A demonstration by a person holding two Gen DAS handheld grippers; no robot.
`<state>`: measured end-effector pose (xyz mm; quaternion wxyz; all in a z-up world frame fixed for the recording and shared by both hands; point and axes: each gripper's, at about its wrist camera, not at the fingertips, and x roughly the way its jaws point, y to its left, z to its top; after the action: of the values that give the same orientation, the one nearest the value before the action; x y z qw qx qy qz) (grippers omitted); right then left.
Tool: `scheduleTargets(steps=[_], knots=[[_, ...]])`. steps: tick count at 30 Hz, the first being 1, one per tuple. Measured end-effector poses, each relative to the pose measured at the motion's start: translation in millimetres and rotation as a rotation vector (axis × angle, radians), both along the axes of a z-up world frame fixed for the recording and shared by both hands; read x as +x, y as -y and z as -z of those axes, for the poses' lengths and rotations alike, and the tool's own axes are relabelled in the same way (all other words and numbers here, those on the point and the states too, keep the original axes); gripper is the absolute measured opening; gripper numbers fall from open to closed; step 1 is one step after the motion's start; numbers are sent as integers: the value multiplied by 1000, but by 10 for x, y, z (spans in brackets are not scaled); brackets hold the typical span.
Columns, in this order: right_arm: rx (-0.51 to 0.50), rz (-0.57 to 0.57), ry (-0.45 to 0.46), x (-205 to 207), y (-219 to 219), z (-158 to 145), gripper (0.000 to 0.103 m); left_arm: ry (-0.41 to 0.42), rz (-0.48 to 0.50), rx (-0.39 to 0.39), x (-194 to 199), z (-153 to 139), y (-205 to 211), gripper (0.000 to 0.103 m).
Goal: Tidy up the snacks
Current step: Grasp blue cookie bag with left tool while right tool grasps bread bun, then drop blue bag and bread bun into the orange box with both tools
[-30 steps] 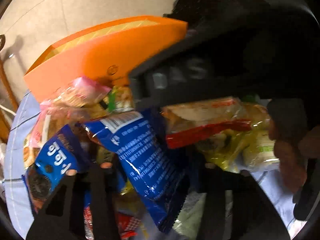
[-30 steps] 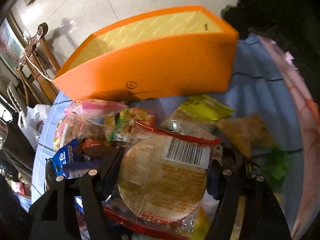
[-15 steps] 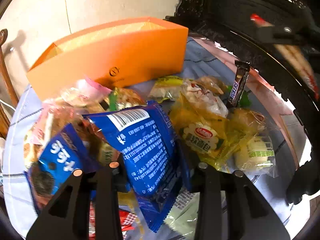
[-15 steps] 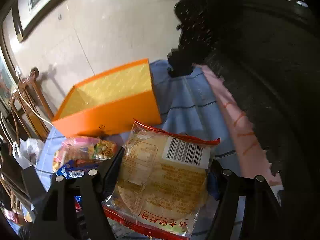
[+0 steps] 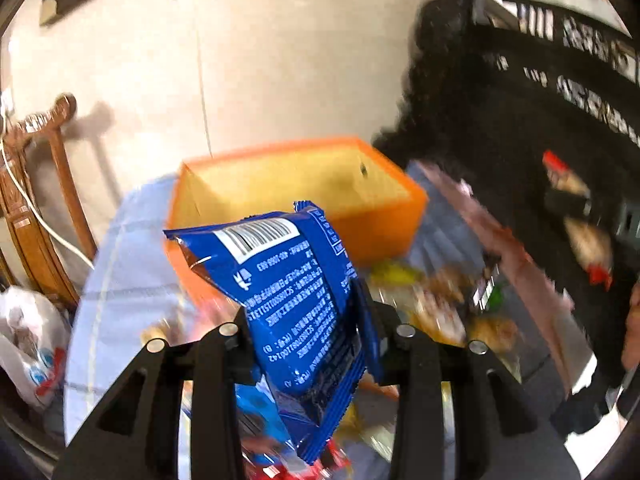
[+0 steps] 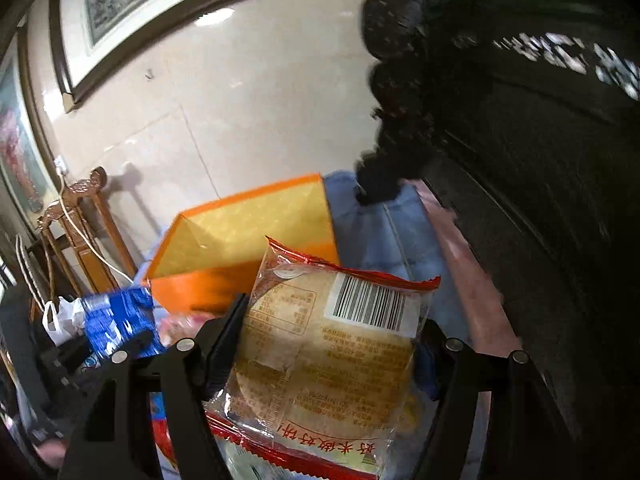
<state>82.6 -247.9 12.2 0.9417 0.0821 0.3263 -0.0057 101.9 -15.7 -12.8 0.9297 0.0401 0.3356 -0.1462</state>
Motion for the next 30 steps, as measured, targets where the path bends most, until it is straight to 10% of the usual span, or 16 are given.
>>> scheduleTargets(steps=[12,14,15,16,26,30], knots=[[-42,-129,-60,1913,-558,84,75,72,-99,62,1612,-311,-180,36],[-76,-130,-96,2098,-630,179,100,47,-106,92,1771,-224,-124,53],[-118,-106,-109,2170,-661,224,99,49,-131,122,1814,-200,-105,92],[-137,-88,-122,2209,-661,256,100,63,-168,149,1825,-190,-102,99],[-74,-223,-241,1406,-535,703,100,-63,-119,98,734,179,-503,99],[-28,-94,-297,642,-329,1097,100,-84,-9,226,-10,660,-285,99]])
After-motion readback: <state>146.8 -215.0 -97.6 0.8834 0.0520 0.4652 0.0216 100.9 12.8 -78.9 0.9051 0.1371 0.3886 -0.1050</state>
